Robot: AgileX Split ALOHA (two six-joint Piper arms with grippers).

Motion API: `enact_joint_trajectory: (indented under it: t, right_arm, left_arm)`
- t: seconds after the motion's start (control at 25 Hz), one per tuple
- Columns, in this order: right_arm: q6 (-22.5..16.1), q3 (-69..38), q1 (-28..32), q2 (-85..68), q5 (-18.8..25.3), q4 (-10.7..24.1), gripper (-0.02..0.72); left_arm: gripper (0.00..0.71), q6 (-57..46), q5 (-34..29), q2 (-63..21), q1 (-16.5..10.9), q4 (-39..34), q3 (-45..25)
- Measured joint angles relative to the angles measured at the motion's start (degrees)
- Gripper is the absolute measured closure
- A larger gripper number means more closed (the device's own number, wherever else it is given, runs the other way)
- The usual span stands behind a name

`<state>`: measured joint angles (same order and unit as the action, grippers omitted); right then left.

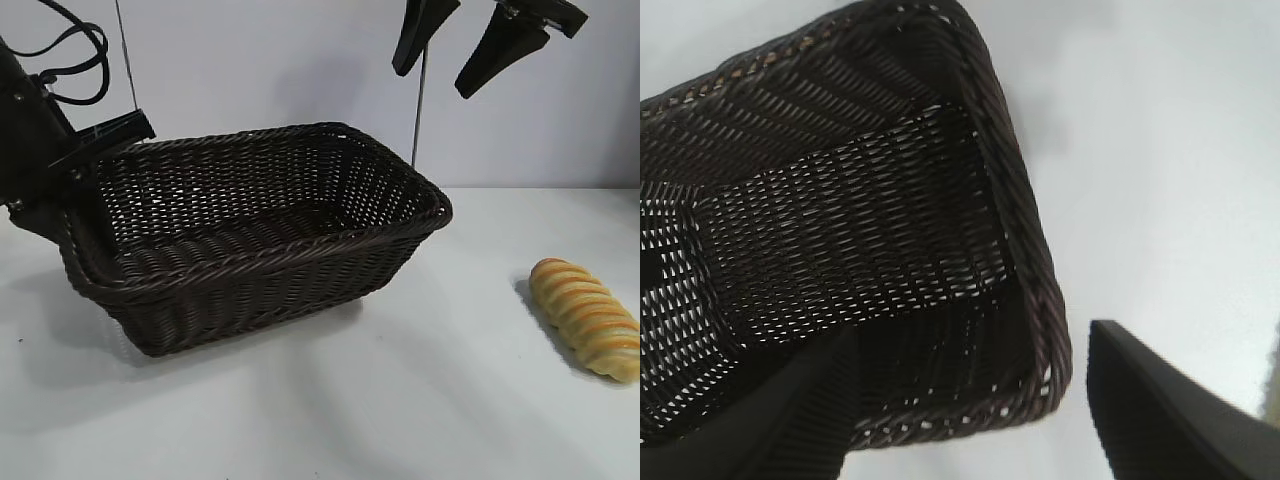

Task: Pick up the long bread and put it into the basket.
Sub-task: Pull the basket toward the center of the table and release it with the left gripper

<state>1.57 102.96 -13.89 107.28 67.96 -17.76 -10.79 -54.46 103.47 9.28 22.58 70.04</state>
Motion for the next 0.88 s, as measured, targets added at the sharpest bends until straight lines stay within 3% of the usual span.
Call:
enact_joint_trajectory:
  t: [0.2, 0.52, 0.88]
  right_arm:
    - [0.0, 0.0, 0.0, 0.0, 0.0, 0.0, 0.227]
    - [0.0, 0.0, 0.0, 0.0, 0.05, 0.0, 0.227]
    - [0.0, 0.0, 0.0, 0.0, 0.0, -0.23, 0.227]
  left_arm:
    - [0.608, 5.87, -5.4, 0.04, -3.68, -0.82, 3.98]
    - [0.608, 10.79, -10.73, 0.04, -3.43, -0.71, 11.0]
    - [0.608, 13.79, -12.56, 0.04, -3.43, -0.77, 11.29]
